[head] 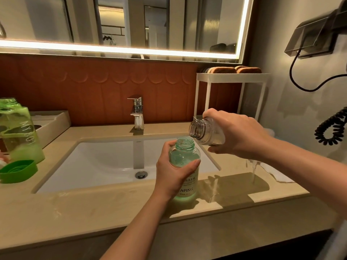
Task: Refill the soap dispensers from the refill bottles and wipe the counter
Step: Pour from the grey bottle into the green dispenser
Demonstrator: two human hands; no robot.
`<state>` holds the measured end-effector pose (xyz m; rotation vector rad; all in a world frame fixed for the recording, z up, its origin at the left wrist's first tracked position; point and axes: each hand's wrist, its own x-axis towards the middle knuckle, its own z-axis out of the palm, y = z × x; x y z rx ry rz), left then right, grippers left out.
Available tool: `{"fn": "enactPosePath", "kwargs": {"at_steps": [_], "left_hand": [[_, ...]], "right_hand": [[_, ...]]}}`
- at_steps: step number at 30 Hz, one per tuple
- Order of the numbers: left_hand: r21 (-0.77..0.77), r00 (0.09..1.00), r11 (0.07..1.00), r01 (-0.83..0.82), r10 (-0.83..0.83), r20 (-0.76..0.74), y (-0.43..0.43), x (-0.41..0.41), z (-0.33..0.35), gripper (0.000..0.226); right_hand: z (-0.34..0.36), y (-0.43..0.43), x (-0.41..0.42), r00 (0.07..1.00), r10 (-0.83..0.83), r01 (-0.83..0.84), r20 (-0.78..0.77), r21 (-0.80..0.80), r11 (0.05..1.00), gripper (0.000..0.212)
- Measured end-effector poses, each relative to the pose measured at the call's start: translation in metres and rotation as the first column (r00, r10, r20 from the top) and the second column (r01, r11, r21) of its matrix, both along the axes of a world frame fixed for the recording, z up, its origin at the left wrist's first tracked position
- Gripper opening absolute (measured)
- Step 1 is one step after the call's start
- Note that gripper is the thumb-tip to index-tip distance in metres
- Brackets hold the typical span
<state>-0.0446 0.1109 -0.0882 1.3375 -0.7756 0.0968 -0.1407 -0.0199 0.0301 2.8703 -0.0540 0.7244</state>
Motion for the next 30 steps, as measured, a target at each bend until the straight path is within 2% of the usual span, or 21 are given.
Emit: {"fn": "enactPosePath", "kwargs": {"at_steps": [11, 30], "left_hand": [[0.007, 1.000, 1.000, -0.005, 0.005, 0.003, 0.001, -0.001, 0.001, 0.061], [0.001, 1.000, 1.000, -0.002, 0.002, -0.001, 0.001, -0.003, 0.002, 0.063]], "right_hand": [[0.007, -0.001, 0.007, 1.000, 0.007, -0.004, 0.011, -0.204, 0.979, 0.080], [0.012, 0.003, 0.007, 1.000, 0.016, -0.019, -0.010, -0.344, 0.939, 0.077]]}}
